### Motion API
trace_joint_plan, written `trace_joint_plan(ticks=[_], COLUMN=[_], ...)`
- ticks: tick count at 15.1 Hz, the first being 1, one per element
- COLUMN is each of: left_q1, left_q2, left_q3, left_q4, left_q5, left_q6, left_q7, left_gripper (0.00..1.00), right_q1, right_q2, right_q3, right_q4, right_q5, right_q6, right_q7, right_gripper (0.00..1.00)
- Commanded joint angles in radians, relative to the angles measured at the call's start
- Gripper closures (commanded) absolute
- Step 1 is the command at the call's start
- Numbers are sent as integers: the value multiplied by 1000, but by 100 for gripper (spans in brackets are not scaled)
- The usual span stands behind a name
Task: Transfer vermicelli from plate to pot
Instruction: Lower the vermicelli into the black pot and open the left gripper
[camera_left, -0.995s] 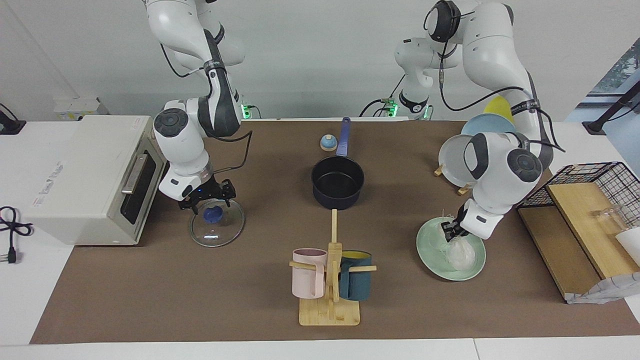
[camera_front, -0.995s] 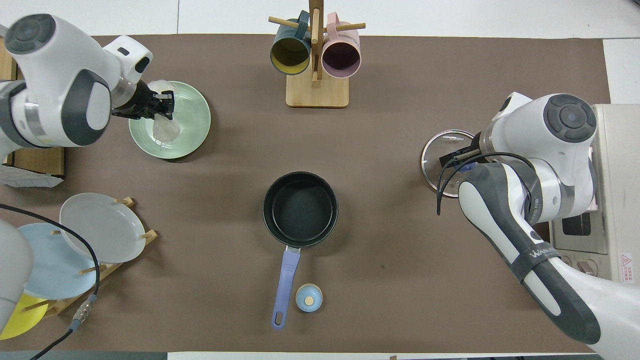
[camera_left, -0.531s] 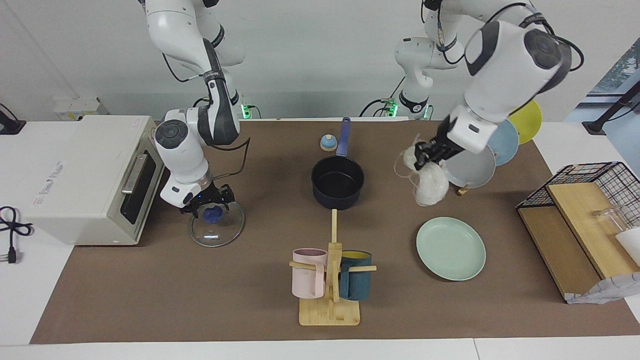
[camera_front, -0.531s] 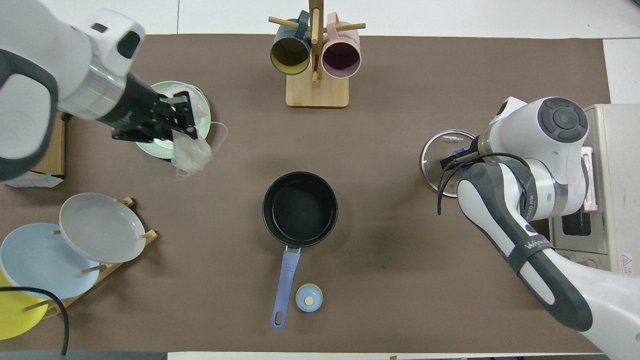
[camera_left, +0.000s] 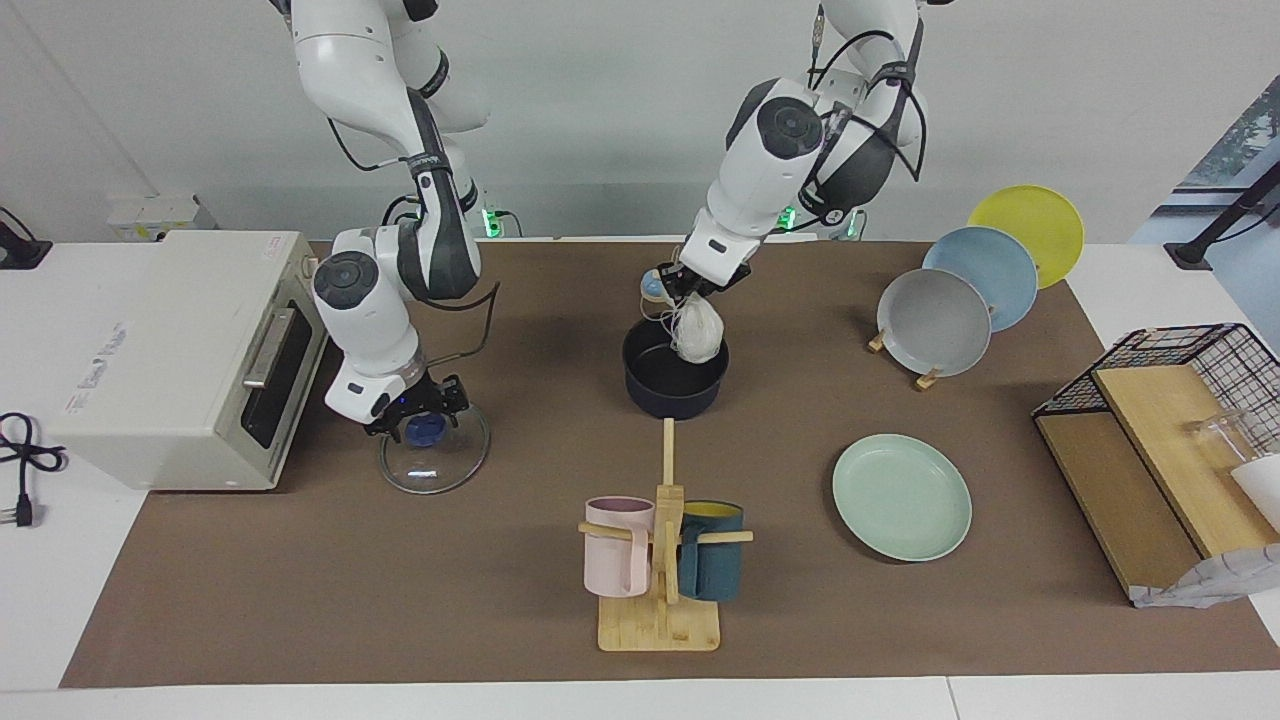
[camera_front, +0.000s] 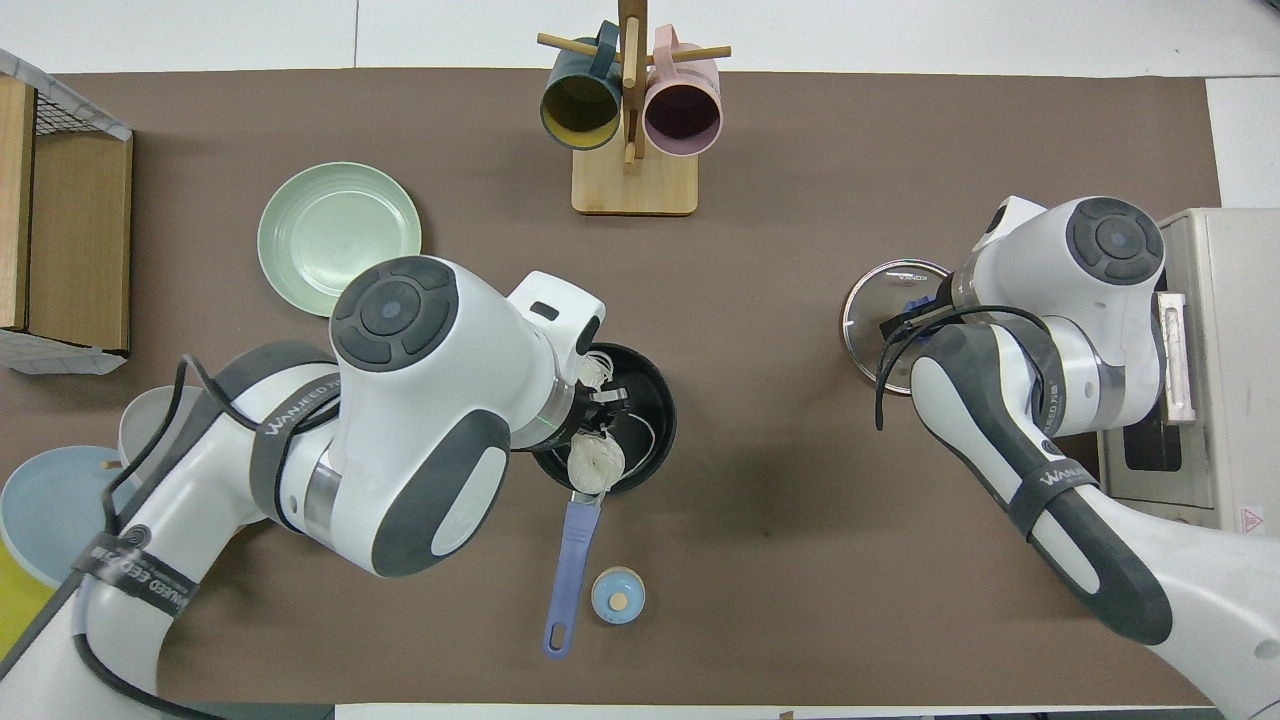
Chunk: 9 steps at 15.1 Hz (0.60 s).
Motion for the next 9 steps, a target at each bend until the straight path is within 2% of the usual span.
trace_joint_plan(ticks=[1, 3, 7, 9], left_q1=[-5, -7, -22, -38], left_q2=[16, 46, 112, 113], left_q3=[21, 21, 22, 24], left_q4=[-49, -80, -100, -126], left_q5=[-24, -24, -21, -20], left_q6=[84, 167, 244, 278], left_q7=[5, 6, 14, 12], left_gripper=[100, 100, 100, 100], right_q1=[-16, -16, -14, -14], right_q2=[3, 3, 3, 3], right_q3=[8, 8, 8, 8], right_q4=[-8, -5, 0, 1], right_q5=[18, 18, 21, 21], right_q6=[21, 19, 13, 10], right_q7=[-36, -36, -36, -36], right_gripper=[17, 23, 29, 35])
